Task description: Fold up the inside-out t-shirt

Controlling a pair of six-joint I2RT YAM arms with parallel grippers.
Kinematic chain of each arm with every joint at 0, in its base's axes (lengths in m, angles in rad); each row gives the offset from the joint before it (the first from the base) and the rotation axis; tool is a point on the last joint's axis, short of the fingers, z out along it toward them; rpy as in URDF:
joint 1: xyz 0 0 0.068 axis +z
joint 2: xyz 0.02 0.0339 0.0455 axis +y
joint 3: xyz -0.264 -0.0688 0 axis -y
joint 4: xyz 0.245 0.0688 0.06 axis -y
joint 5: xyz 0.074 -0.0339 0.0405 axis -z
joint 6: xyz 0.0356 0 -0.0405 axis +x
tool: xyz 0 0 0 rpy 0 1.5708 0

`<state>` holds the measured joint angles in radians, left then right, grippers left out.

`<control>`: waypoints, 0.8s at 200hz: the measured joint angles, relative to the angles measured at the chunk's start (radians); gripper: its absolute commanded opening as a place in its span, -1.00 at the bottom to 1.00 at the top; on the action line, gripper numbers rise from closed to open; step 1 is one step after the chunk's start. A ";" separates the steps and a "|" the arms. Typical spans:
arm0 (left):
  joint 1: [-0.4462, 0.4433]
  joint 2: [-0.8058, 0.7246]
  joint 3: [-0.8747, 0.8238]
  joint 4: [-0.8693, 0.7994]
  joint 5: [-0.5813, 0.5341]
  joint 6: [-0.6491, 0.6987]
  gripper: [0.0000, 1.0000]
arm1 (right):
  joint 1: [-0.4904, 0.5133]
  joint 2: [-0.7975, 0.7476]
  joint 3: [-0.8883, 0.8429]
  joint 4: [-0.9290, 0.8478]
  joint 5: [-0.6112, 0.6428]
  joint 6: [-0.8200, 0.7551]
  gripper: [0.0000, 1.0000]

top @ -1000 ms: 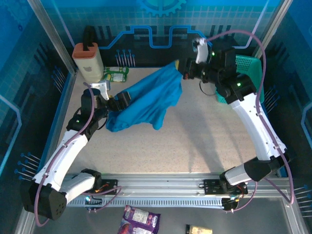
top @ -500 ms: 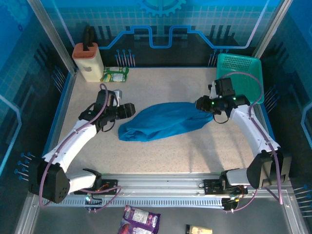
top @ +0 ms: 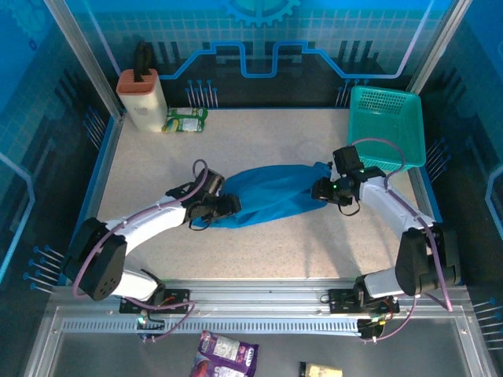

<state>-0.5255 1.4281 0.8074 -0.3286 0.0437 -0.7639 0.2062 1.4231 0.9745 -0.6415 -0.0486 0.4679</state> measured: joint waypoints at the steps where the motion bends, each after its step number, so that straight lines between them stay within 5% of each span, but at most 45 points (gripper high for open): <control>1: 0.000 0.002 0.000 0.001 0.000 -0.003 0.20 | 0.000 0.002 0.000 0.001 0.002 0.000 0.14; 55: -0.006 0.059 0.013 0.050 -0.067 -0.020 0.20 | -0.018 0.175 0.095 0.032 0.102 -0.071 0.20; 103: 0.016 0.124 0.056 0.080 -0.092 0.006 -0.45 | -0.029 0.311 0.221 0.081 0.093 -0.117 0.11; 141: 0.046 0.124 0.068 0.085 -0.091 0.026 -0.96 | -0.029 0.392 0.269 0.092 0.095 -0.131 -0.44; 160: 0.064 0.117 0.078 0.087 -0.088 0.038 -1.00 | -0.029 0.402 0.269 0.092 0.098 -0.138 -0.87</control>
<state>-0.4618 1.5455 0.8852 -0.2413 -0.0444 -0.7261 0.1772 1.8256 1.2438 -0.5491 0.0494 0.3294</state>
